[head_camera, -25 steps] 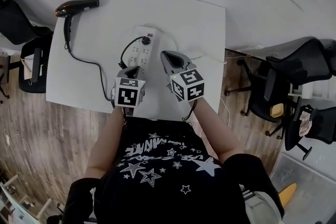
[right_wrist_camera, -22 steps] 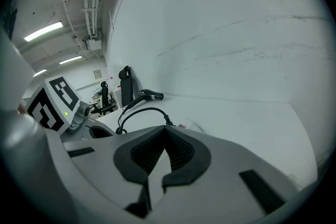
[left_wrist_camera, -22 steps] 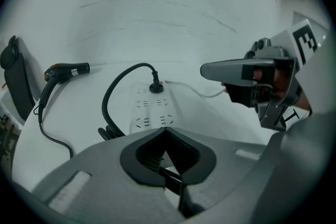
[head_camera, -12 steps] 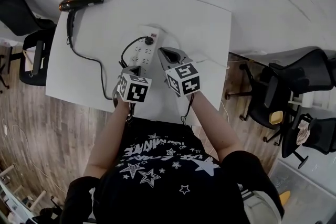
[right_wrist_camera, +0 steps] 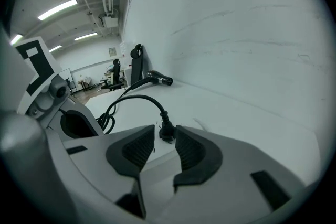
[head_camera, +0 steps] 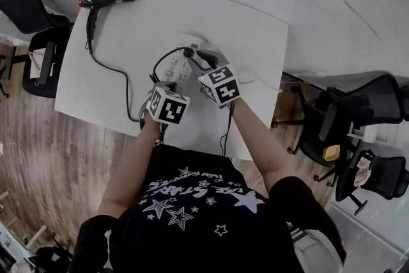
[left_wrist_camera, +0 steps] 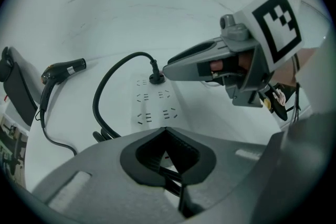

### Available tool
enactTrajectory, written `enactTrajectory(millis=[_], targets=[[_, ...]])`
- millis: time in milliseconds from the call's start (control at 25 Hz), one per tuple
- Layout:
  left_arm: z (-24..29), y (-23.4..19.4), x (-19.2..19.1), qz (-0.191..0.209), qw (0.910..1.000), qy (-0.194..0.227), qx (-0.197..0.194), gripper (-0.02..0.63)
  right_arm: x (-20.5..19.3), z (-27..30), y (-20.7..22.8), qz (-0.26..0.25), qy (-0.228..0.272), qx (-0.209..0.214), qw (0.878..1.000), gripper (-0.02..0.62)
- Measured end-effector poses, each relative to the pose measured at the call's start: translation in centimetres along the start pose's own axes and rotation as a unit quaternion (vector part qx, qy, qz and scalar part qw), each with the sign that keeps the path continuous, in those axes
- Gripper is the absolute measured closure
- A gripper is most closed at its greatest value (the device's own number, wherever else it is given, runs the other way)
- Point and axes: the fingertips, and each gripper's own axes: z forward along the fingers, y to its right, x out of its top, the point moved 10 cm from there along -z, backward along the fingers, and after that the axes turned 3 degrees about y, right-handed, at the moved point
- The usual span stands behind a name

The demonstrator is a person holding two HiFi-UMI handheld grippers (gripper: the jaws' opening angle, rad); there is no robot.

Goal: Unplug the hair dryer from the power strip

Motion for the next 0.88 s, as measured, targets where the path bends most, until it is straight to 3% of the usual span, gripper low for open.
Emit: enactTrajectory(millis=[320, 480, 880], targets=[[0.1, 0.1, 0.2, 0.003, 1.0, -0.004, 0.001, 0.598, 1.0, 2.8, 0.3, -0.044, -0.011, 0.006, 0.999, 0.442], [0.1, 0.0, 0.4, 0.008, 0.9999, -0.015, 0.001, 0.599, 1.3, 3.6, 0.0, -0.062, -0.012, 0.008, 0.998, 0.503], [0.1, 0.1, 0.8, 0.01, 0.9996, -0.025, 0.008, 0.599, 1.8, 3.6, -0.5, -0.104, -0.023, 0.005, 0.994, 0.518]])
